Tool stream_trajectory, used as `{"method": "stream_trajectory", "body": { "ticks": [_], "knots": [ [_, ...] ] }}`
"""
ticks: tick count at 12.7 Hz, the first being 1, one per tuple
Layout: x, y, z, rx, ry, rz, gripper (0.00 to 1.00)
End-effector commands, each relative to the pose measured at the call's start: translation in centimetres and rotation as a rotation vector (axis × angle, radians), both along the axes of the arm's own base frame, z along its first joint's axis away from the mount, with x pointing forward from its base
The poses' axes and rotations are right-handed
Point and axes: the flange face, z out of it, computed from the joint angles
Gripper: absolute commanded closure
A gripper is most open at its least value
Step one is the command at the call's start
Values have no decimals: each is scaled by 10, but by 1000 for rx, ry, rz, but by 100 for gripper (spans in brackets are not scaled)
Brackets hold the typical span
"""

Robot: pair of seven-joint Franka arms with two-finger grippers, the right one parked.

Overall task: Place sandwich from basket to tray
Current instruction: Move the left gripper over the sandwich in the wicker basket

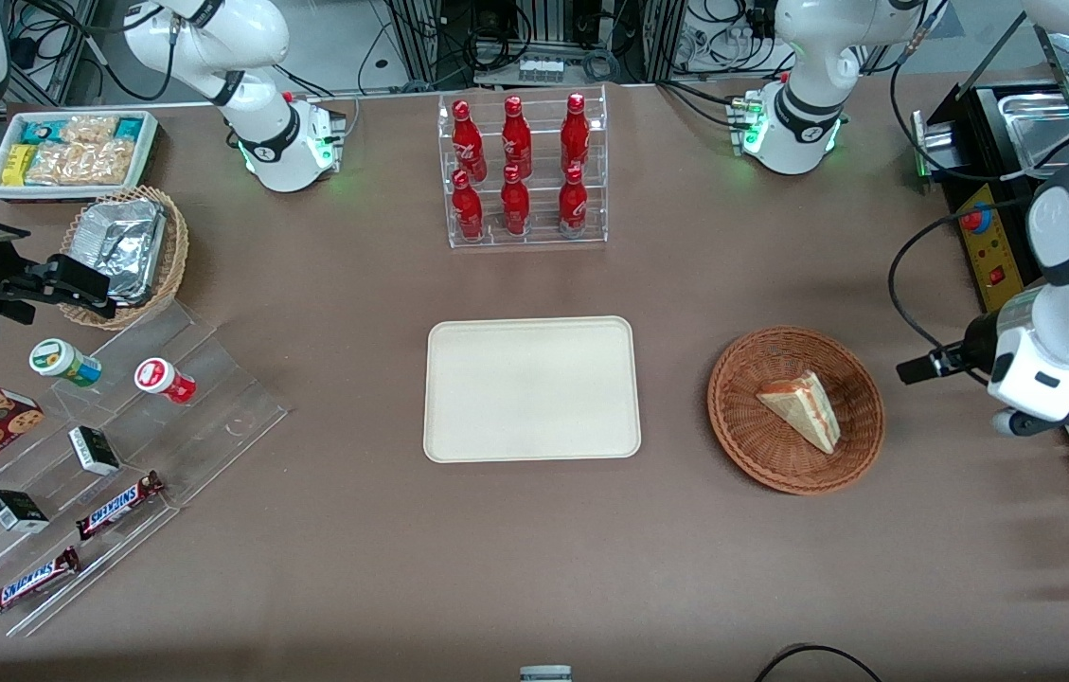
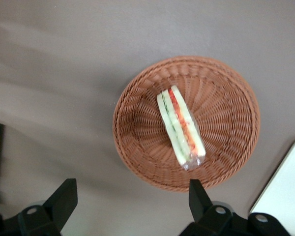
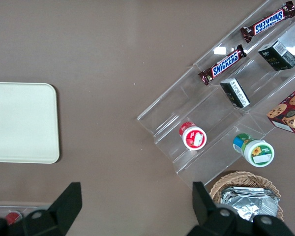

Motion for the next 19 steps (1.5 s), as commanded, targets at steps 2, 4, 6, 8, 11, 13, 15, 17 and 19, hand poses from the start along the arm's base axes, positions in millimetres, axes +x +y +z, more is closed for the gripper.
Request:
{"method": "stream_trajectory", "body": {
  "ticks": [2,4,6,8,11,13,15,17,19],
  "knots": [
    [9,-10,-23,18,-5,197,0],
    [9,-18,-42,30,-35,289,0],
    [7,-31,-68,33,-88,354,0],
    [1,-51,-91,38,-121,373,0],
    [-8,-63,-108,44,-102,353,0],
    [-14,-63,-117,49,-88,353,0],
    [-23,-65,-134,41,-119,356,0],
    [-28,-75,-144,40,-120,353,0],
    [-28,-75,-150,35,-139,356,0]
  ]
}}
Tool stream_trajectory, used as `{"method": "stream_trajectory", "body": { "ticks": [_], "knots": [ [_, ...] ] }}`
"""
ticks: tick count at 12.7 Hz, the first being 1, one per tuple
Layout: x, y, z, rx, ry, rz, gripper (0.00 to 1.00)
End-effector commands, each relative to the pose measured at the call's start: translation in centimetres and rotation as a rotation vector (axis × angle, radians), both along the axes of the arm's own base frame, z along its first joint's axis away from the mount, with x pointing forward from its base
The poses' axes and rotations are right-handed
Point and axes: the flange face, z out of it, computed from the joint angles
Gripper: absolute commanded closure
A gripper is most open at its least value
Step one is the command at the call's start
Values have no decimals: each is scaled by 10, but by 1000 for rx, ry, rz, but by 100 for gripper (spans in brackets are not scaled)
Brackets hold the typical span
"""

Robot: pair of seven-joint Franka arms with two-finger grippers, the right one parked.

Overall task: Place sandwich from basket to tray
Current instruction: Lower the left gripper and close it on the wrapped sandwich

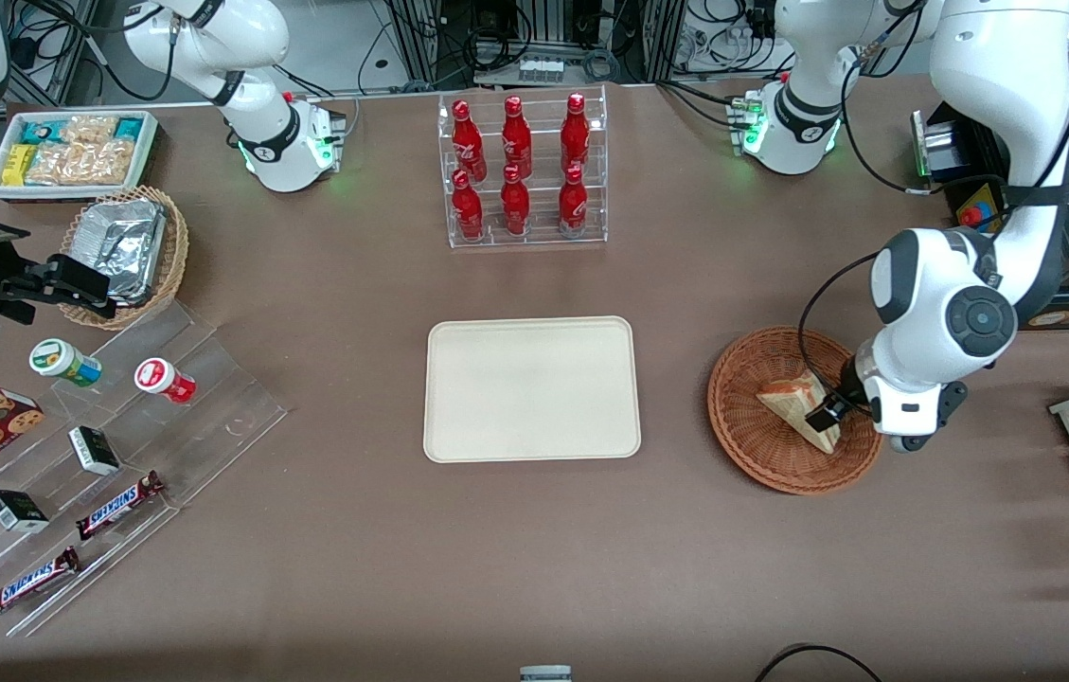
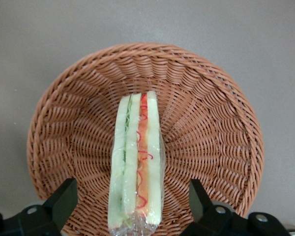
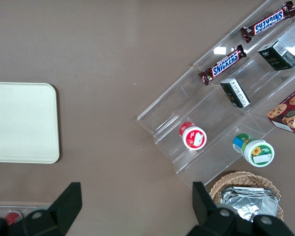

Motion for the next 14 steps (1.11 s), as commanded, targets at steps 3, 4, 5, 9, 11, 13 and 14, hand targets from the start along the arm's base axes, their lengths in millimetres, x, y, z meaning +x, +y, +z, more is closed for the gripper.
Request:
{"method": "stream_trajectory", "body": {
  "ticks": [3,4,5,9,11,13,14],
  "knots": [
    [-2,-9,-13,1,-34,8,0],
    [-3,-16,-21,2,-26,11,0],
    [-3,-17,-27,2,-26,16,0],
    [-7,-21,-37,3,-17,9,0],
    [-7,-21,-38,4,-15,25,25],
    [-7,-21,-39,4,-14,29,74],
    [-8,-21,-40,6,-11,26,92]
  ]
}}
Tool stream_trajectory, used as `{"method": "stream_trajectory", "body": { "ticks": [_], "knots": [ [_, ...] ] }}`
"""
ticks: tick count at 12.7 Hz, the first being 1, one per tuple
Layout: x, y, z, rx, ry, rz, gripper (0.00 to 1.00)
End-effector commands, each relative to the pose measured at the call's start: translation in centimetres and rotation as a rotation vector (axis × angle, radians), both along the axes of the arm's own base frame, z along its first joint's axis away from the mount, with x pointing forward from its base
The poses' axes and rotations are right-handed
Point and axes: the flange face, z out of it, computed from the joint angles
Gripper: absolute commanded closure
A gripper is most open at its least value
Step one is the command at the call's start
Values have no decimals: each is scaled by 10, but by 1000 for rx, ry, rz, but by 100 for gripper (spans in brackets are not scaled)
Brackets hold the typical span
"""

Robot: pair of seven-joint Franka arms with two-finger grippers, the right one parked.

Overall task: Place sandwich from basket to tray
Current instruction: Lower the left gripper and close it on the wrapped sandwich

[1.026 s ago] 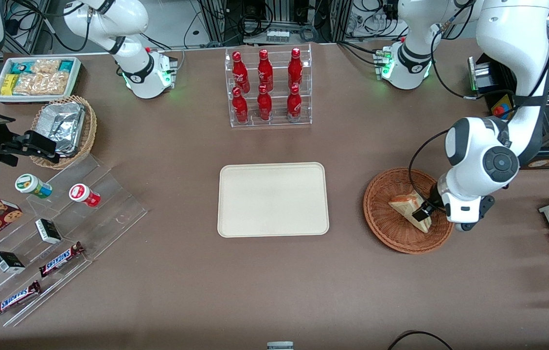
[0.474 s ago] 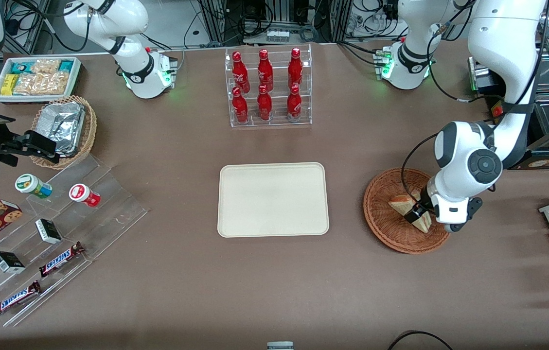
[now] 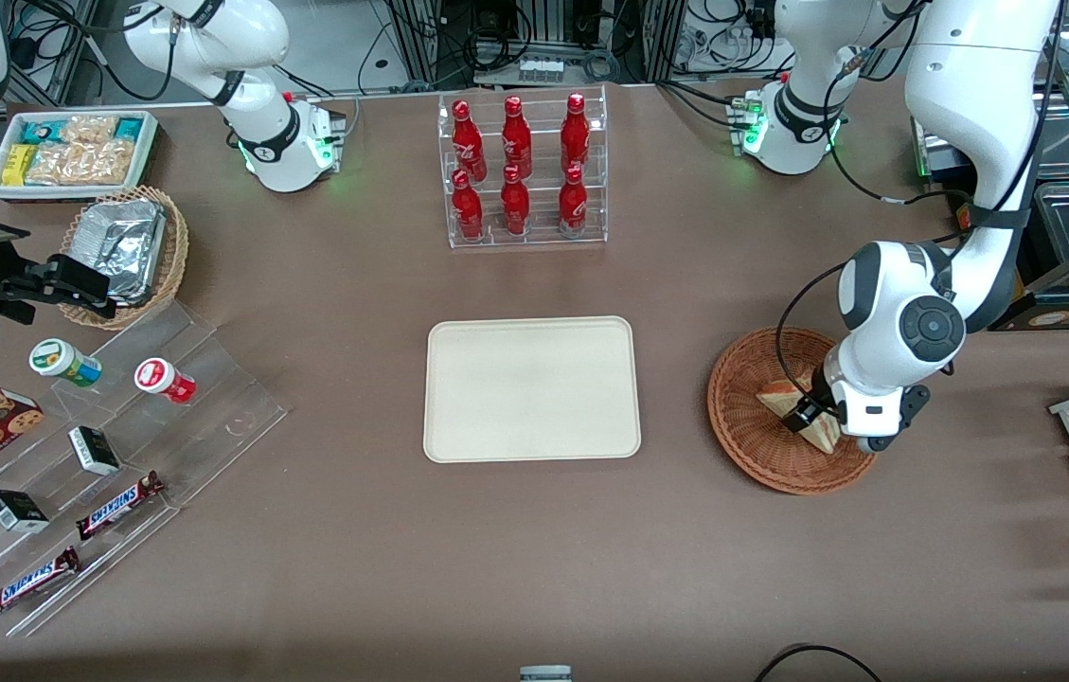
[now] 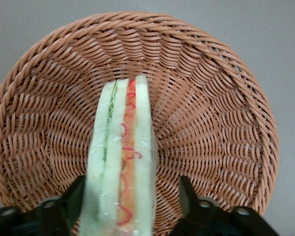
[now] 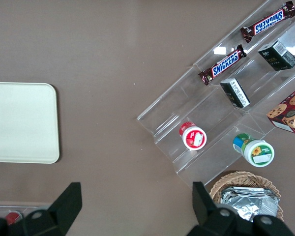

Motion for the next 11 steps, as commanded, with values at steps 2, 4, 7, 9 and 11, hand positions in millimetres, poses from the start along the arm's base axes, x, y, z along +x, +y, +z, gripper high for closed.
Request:
{"method": "stream_trajectory", "body": {
  "ticks": [2,4,7,9,11],
  "knots": [
    [-3,-2,-1,7,-4,12,100],
    [-4,0,1,8,-1,7,100],
    [7,1,36,19,49,-1,100],
    [19,-3,79,45,105,-55,100],
    [27,-28,127,39,131,-100,100]
  ]
}}
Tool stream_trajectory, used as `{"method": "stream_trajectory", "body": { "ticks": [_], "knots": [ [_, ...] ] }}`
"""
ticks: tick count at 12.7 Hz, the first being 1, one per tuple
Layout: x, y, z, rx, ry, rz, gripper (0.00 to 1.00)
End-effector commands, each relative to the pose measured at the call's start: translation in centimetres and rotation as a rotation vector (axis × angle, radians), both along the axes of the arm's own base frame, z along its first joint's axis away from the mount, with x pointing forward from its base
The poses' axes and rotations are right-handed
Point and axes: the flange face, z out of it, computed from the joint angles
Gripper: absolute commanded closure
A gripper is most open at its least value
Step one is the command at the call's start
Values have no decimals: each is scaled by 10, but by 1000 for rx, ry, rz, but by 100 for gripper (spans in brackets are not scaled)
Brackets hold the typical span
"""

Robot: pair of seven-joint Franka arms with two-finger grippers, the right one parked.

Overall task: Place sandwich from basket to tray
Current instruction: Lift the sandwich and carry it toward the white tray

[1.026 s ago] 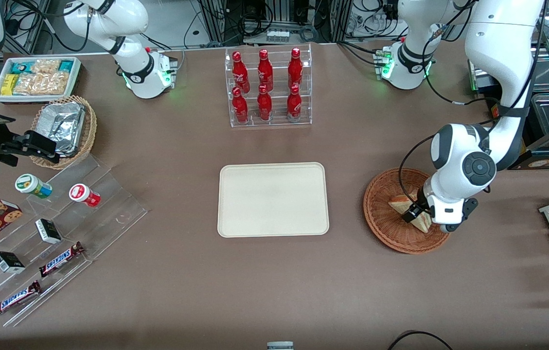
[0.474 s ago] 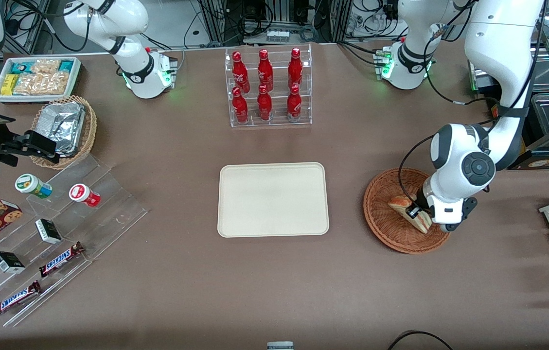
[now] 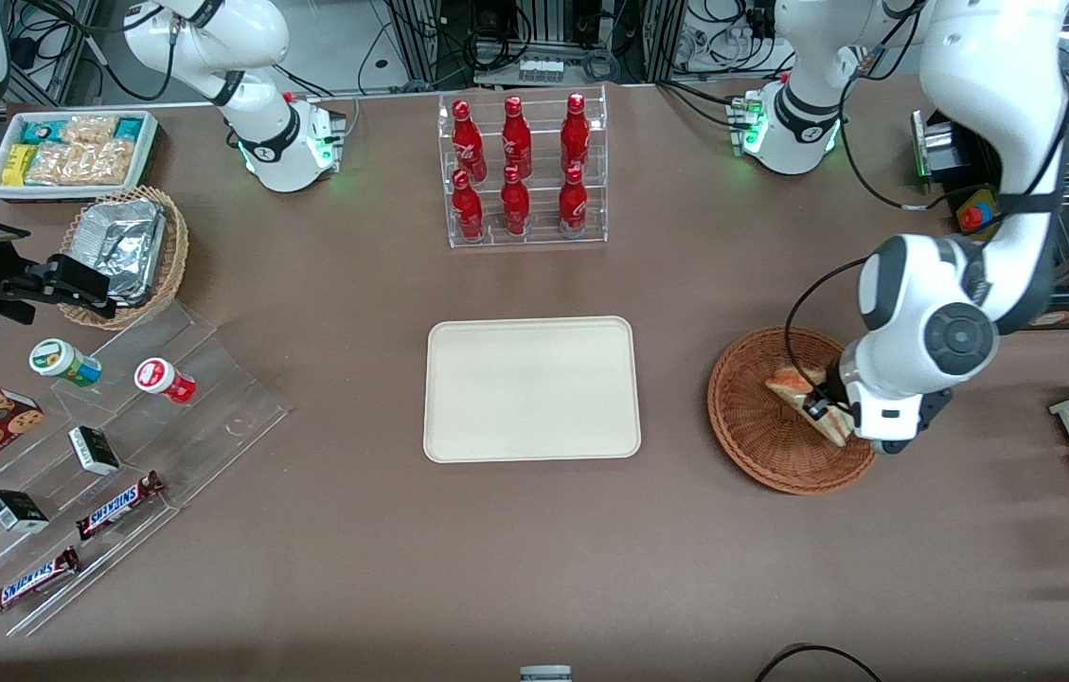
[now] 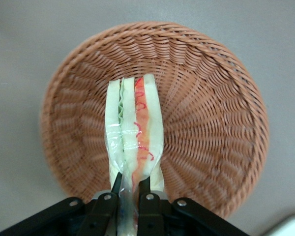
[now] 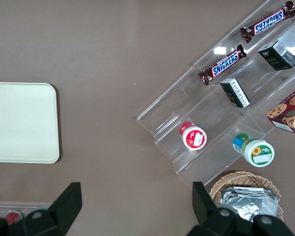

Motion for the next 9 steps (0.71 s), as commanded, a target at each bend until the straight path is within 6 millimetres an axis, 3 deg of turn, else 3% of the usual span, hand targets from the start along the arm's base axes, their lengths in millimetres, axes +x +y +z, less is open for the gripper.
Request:
{"method": "stream_trajectory", "body": {
  "ticks": [1,4,7,9],
  "knots": [
    [8,-45,59,-9,-5,-83,100],
    [-1,-113,75,-66,-41,-196,100],
    [-10,-194,62,-80,-44,-350,100],
    [-18,-236,48,-83,-54,-420,100]
  ]
}}
